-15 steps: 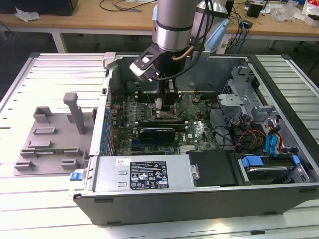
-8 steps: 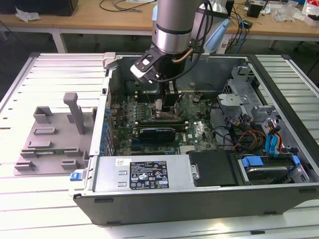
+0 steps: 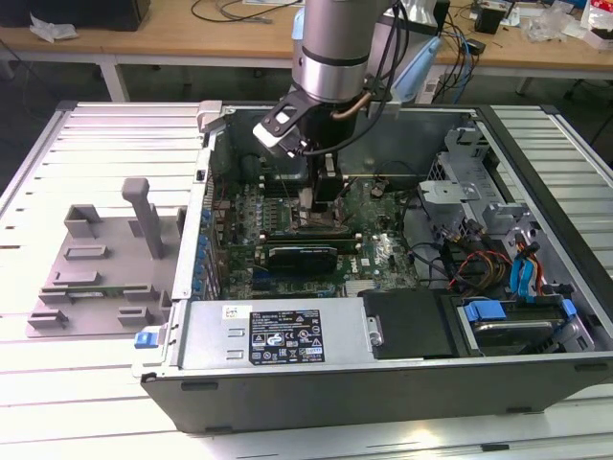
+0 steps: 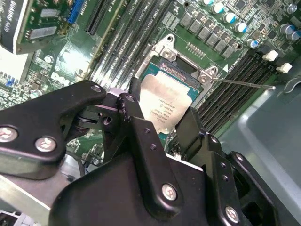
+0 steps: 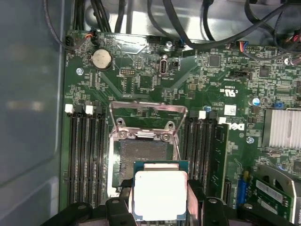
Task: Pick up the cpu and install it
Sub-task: 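Place the cpu into insertion slot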
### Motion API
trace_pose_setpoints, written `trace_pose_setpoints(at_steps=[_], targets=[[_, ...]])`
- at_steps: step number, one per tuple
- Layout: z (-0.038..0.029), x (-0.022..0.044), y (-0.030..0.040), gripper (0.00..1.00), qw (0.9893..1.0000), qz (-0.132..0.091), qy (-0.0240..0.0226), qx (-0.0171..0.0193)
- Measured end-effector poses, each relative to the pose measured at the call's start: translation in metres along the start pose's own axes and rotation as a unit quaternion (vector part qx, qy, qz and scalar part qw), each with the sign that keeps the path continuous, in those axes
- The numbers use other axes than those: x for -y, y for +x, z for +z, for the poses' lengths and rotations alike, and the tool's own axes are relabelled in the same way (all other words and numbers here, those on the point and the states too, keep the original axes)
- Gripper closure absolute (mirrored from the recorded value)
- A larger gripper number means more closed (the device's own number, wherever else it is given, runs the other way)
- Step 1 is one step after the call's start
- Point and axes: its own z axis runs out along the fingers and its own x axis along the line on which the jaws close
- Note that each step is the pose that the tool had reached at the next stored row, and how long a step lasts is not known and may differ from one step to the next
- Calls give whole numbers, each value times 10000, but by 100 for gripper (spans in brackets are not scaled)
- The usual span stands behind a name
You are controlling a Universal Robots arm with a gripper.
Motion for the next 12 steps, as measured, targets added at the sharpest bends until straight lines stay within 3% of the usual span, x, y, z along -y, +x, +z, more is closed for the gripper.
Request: trace_pose_setpoints(at_steps=[4, 12], targets=[[30, -4, 46, 45, 10000, 0, 0, -1], [117, -7, 54, 45, 10000, 0, 0, 0]])
